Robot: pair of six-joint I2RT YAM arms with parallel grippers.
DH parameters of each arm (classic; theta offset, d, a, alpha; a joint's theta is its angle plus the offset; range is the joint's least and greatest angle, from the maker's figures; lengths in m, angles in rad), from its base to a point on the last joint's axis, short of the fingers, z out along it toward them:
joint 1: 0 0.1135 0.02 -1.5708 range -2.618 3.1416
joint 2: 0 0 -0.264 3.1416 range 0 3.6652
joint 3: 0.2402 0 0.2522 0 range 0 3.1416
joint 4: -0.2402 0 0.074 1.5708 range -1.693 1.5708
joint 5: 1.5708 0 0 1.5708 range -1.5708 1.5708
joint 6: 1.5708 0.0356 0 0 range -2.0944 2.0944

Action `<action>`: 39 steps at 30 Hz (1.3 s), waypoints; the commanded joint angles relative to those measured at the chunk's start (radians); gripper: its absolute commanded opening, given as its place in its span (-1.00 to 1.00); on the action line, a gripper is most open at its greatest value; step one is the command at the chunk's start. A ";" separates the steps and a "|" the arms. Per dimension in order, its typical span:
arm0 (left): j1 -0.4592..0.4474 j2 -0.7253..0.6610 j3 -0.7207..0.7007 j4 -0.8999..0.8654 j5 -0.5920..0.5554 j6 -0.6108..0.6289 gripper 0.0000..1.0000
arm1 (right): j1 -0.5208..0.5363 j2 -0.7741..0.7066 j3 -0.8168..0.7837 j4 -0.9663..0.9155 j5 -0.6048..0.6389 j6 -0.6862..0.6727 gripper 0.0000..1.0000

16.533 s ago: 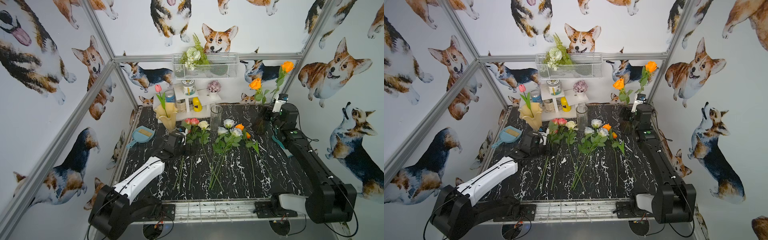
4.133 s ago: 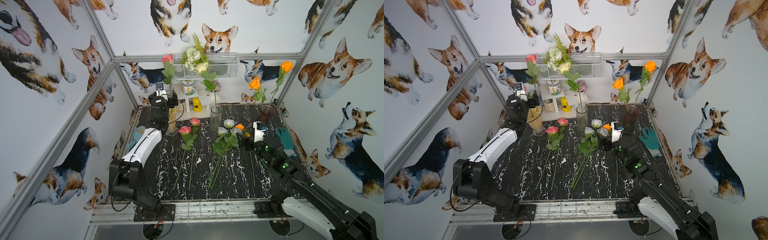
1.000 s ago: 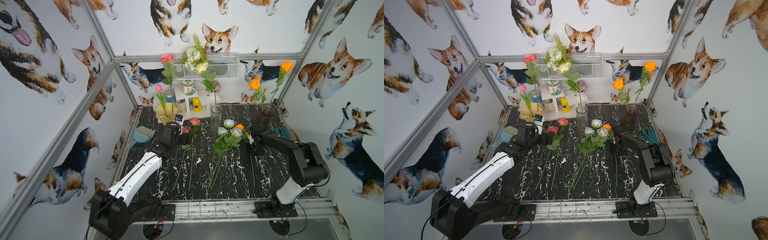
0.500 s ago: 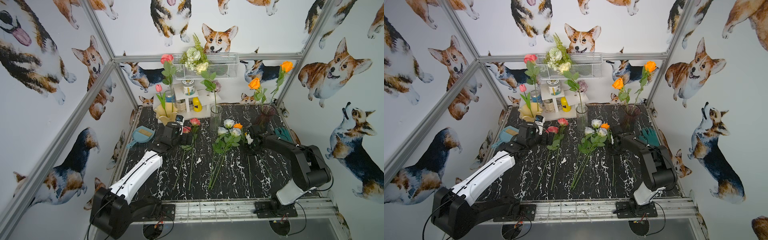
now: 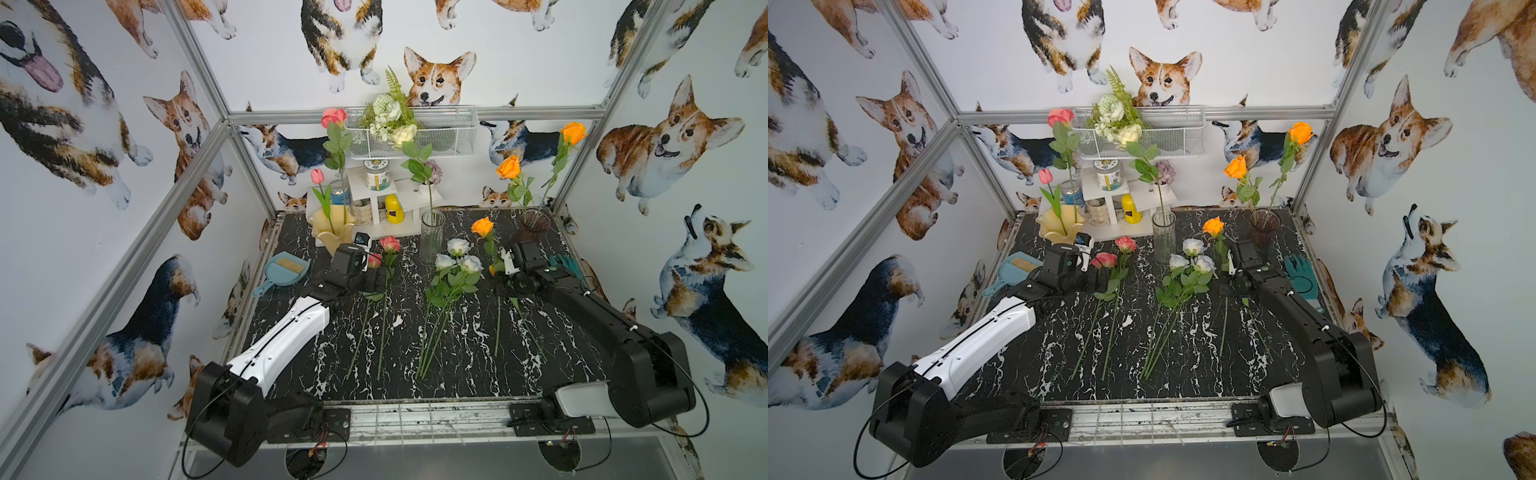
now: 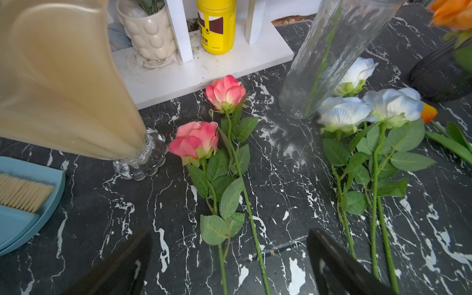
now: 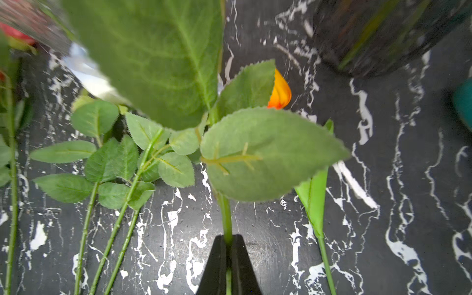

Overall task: Arrange the flowers in different vases according to their variety
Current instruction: Pick up the flower at the center of the board, then insert the flower into the vase.

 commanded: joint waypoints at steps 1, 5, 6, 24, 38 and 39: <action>-0.001 0.004 0.007 -0.009 0.043 -0.025 1.00 | 0.001 -0.077 -0.005 0.058 0.029 -0.002 -1.00; 0.000 -0.002 -0.003 -0.012 0.079 -0.038 1.00 | 0.000 -0.169 0.018 0.086 0.057 -0.011 -1.00; 0.000 -0.007 -0.008 -0.010 0.088 -0.043 1.00 | 0.001 -0.180 0.031 0.093 0.066 -0.016 -1.00; 0.018 -0.139 -0.123 0.040 0.244 -0.063 1.00 | -0.061 -0.162 0.367 0.271 0.315 -0.217 -1.00; 0.017 -0.145 -0.143 0.042 0.235 -0.062 1.00 | -0.208 0.000 0.573 0.446 0.374 -0.271 -1.00; 0.018 -0.143 -0.142 0.043 0.235 -0.062 1.00 | -0.219 0.014 0.580 0.463 0.374 -0.273 -1.00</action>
